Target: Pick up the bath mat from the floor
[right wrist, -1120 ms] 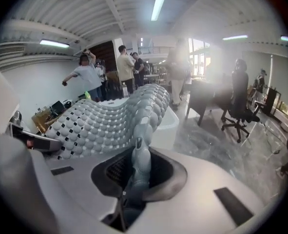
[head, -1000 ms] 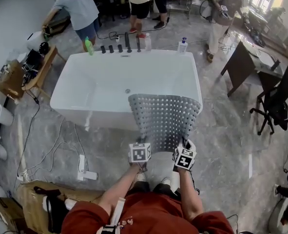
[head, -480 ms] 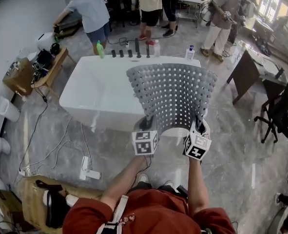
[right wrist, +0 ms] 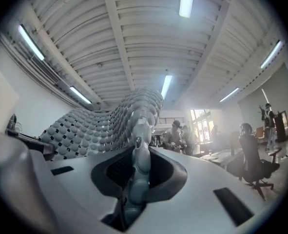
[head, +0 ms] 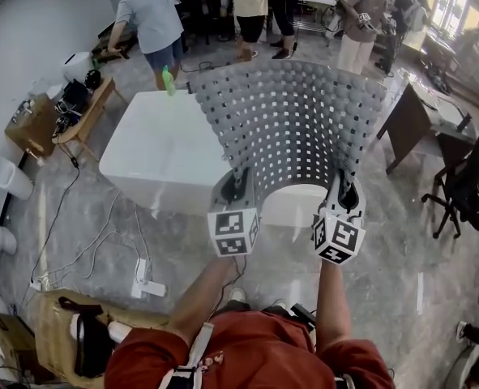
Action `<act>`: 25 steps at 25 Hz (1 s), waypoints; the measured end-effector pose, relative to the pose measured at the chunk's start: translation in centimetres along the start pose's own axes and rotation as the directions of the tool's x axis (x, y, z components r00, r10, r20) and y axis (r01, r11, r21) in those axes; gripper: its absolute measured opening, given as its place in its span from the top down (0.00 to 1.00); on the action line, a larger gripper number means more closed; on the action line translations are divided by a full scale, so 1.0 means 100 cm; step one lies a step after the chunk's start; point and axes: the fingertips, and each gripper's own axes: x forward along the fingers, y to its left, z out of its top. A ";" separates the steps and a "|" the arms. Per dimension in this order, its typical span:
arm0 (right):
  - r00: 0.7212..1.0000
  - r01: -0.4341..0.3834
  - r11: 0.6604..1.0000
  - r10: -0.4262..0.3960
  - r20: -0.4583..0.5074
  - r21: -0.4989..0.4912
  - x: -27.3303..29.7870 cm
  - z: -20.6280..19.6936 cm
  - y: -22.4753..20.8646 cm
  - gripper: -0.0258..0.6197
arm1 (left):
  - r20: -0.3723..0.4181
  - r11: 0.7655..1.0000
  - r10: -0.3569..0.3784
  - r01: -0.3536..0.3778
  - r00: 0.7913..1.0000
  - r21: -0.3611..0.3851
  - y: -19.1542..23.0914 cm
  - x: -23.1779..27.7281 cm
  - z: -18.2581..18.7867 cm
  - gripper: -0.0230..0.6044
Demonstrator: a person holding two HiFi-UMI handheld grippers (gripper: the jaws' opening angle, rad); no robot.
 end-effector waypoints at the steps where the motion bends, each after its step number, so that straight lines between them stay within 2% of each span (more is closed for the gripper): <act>1: 1.000 -0.002 1.000 0.002 0.027 -0.003 -0.001 0.009 0.000 0.87 | 0.029 1.000 0.001 -0.002 1.000 0.014 -0.001 -0.003 0.011 0.85; 7: 0.976 0.019 1.000 -0.017 0.216 -0.007 -0.014 0.066 -0.005 0.87 | 0.209 0.996 0.010 -0.028 0.978 0.084 -0.002 -0.019 0.072 0.85; 11: 0.957 0.006 1.000 -0.004 0.290 -0.006 -0.019 0.092 -0.004 0.87 | 0.304 0.989 0.031 -0.073 0.952 0.129 -0.002 -0.031 0.103 0.85; 15: 0.938 0.024 1.000 -0.026 0.345 0.008 -0.026 0.107 -0.006 0.87 | 0.375 0.985 0.031 -0.092 0.927 0.147 -0.002 -0.041 0.120 0.85; 17: 0.933 0.025 1.000 -0.026 0.359 0.007 -0.029 0.110 -0.008 0.87 | 0.396 0.985 0.034 -0.099 0.917 0.144 -0.004 -0.045 0.123 0.85; 20: 0.929 0.019 1.000 -0.020 0.370 0.006 -0.034 0.110 -0.011 0.87 | 0.397 0.983 0.040 -0.107 0.917 0.148 -0.010 -0.050 0.125 0.85; 22: 0.927 0.015 1.000 -0.015 0.374 0.002 -0.033 0.111 -0.011 0.87 | 0.405 0.987 0.040 -0.098 0.914 0.125 -0.013 -0.050 0.130 0.85; 25: 0.931 0.020 1.000 -0.019 0.365 0.001 -0.031 0.111 -0.009 0.87 | 0.392 0.988 0.037 -0.092 0.919 0.123 -0.008 -0.049 0.127 0.85</act>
